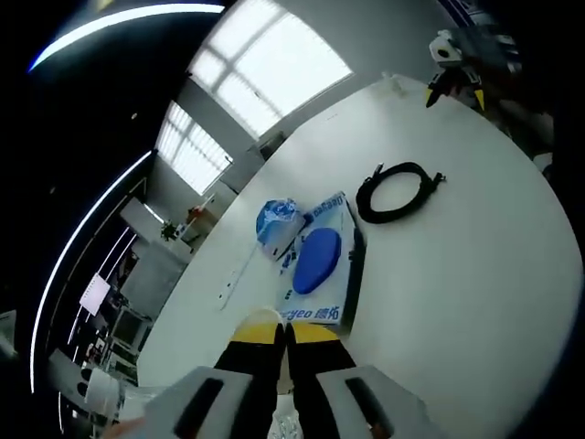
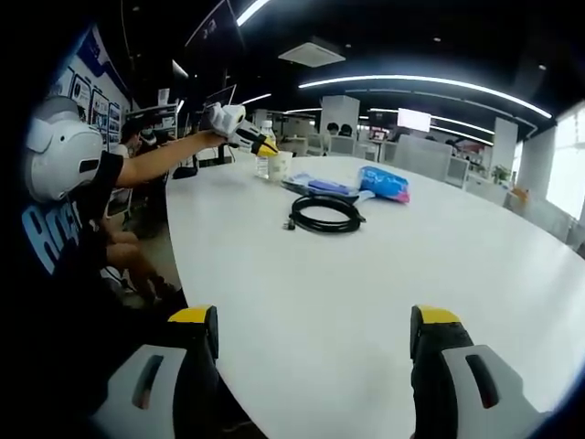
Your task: Arrange the tabletop items into an orderly group along one side of the table until the central work area is clear of visible clutter.
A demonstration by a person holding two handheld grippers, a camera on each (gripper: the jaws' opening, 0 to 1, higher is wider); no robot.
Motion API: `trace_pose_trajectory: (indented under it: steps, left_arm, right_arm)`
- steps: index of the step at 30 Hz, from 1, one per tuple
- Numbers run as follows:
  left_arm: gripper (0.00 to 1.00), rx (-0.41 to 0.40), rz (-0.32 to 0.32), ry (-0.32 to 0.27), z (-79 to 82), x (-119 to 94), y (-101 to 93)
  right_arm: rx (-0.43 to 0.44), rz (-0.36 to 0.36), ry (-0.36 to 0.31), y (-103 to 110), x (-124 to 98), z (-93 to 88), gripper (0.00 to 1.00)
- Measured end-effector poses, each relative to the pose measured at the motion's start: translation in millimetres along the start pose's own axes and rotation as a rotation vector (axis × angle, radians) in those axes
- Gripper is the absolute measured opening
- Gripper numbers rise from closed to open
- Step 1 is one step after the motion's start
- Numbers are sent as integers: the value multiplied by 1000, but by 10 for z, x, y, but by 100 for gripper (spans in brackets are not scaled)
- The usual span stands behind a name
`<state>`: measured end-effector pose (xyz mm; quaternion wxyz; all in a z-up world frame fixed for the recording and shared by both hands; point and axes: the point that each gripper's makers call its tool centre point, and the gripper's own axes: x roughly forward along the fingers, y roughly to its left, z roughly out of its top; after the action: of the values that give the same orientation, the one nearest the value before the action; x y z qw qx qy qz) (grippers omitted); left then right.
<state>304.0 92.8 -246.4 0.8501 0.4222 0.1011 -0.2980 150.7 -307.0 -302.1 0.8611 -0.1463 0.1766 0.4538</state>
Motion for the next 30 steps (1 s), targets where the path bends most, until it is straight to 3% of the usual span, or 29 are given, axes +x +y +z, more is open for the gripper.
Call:
trace_pose_trajectory:
  steps: [5,7,13,17,21,23,25,29,30]
  left_arm:
    - [2,5,9,7,-31,2,9]
    - [9,1,7,0,-28,-4,5]
    - [18,-44,17,-84,141,-107,13]
    - [32,-106,-13,-185,395,-261,-91]
    - [49,-114,-18,-236,535,-393,-160]
    - [57,-137,-33,-292,644,-462,-214]
    - [59,-127,-29,-288,658,-509,-237]
    - [90,-104,-8,-285,679,-518,-294]
    - [94,-97,-3,-286,683,-523,-309]
  right_arm:
    - [1,-1,0,-7,-5,1,83]
    - [1,-2,2,-8,-6,-3,83]
    - [-3,2,6,-16,3,16,83]
    - [-6,6,-1,-15,11,53,84]
    - [-8,2,-1,-32,19,67,85]
    - [-8,0,-4,-37,22,75,85]
    - [-9,0,-6,-35,26,84,86]
    - [-12,2,-2,-28,35,85,86]
    - [-13,2,-3,-27,35,86,86]
